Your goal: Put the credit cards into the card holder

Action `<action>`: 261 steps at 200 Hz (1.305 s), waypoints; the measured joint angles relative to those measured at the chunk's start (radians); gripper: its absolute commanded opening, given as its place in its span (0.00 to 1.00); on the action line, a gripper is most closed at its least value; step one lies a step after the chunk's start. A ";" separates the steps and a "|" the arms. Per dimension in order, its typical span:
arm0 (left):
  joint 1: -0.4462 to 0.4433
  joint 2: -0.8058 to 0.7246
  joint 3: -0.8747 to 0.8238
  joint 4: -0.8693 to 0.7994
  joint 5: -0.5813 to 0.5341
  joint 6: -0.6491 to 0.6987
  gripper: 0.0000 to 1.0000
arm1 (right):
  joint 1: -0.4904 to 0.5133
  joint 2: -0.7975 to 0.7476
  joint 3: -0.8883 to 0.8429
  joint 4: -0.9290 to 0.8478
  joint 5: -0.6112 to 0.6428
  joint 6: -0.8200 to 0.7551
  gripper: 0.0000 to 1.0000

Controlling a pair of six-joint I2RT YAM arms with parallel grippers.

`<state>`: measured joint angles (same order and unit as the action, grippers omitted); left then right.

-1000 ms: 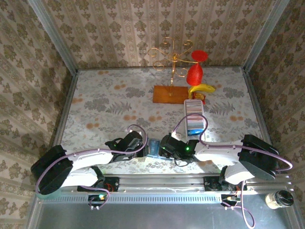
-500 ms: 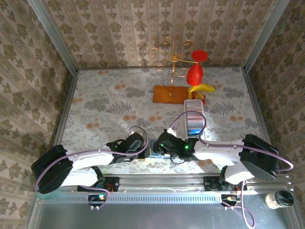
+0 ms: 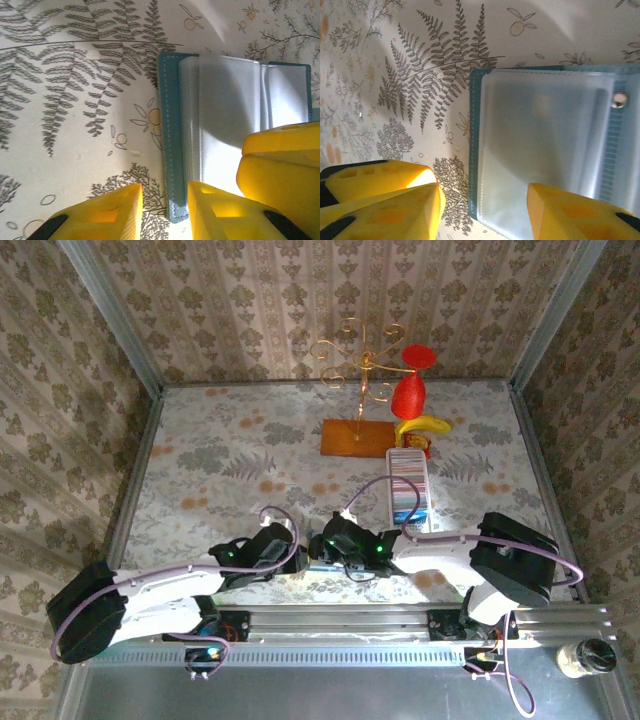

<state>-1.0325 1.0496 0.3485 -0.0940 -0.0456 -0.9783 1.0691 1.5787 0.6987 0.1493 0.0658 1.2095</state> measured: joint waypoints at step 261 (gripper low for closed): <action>0.086 0.195 0.146 0.091 0.233 0.128 0.24 | -0.607 -0.486 -0.009 -0.658 0.037 -2.238 0.89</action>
<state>-0.9463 1.2449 0.4946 -0.0029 0.1875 -0.8505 0.4618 1.0924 0.6895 -0.5083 0.1028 -1.0286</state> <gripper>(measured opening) 0.219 0.897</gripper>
